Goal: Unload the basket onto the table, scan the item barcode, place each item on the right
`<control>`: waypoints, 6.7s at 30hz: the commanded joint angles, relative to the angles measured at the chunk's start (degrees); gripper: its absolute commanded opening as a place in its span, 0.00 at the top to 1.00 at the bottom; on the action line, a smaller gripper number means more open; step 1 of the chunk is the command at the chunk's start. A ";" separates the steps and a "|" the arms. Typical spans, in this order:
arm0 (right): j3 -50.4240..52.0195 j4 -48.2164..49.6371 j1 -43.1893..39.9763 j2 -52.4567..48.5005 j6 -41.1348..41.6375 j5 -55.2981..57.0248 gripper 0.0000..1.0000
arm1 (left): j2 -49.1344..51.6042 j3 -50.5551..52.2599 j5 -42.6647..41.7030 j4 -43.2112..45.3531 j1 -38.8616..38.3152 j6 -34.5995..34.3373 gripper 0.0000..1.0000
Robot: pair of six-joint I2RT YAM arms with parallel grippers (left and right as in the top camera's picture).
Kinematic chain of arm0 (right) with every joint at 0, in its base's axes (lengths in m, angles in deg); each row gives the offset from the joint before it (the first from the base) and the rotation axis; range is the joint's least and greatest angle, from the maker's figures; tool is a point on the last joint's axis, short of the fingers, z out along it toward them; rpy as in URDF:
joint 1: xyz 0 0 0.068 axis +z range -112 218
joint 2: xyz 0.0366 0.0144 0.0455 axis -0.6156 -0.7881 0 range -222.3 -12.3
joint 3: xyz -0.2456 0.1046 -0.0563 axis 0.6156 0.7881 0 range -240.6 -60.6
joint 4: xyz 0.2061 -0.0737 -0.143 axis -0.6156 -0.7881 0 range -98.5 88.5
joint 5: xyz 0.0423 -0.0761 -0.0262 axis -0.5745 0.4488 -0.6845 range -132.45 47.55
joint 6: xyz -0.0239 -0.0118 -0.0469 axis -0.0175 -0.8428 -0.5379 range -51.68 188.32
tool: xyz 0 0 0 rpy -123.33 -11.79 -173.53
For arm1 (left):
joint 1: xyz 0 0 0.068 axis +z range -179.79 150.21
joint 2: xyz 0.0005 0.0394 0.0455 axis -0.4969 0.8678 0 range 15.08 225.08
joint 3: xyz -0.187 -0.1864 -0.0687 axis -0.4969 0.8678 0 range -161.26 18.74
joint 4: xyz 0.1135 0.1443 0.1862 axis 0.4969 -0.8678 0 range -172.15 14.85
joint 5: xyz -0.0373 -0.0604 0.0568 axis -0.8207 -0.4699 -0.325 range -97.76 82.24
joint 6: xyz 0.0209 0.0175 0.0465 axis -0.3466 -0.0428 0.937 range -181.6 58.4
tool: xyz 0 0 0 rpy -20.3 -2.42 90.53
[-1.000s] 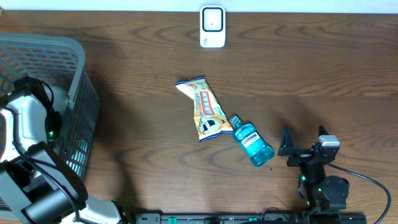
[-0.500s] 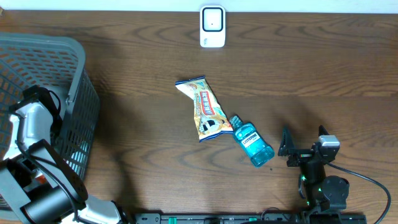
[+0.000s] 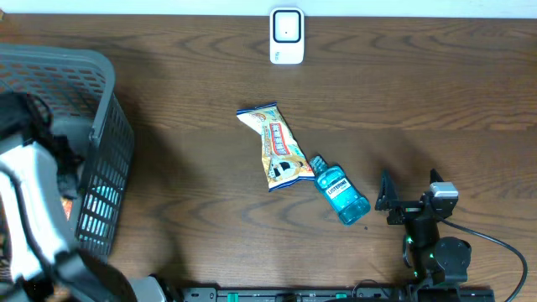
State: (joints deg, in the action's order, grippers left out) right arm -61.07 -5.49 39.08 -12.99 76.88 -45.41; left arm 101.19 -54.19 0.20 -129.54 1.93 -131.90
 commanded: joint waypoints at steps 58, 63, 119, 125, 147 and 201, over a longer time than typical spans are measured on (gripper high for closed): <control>0.15 -0.11 -0.07 0.24 0.37 0.26 0.01 | 26.95 -3.39 -35.60 46.82 -70.82 55.04 0.79; 0.15 -0.11 -0.07 0.24 0.37 0.26 0.01 | 26.82 -3.39 -35.63 46.77 -70.79 55.04 0.41; 0.15 -0.11 -0.07 0.24 0.37 0.26 0.01 | -21.75 -3.48 -3.63 14.88 -10.75 29.51 0.02; 0.15 -0.11 -0.07 0.24 0.37 0.26 0.01 | -13.57 -3.43 -3.65 3.30 -0.81 17.92 0.02; 0.15 -0.11 -0.07 0.24 0.37 0.26 0.01 | 16.87 -2.51 2.23 -4.70 7.96 19.23 0.08; 0.15 -0.11 -0.07 0.24 0.37 0.26 0.01 | -8.17 2.08 -8.37 17.49 6.67 38.47 0.93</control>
State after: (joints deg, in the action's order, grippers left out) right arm -61.07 -5.49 39.08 -12.99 76.88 -45.41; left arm 97.14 -50.41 -1.50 -113.63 9.23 -98.61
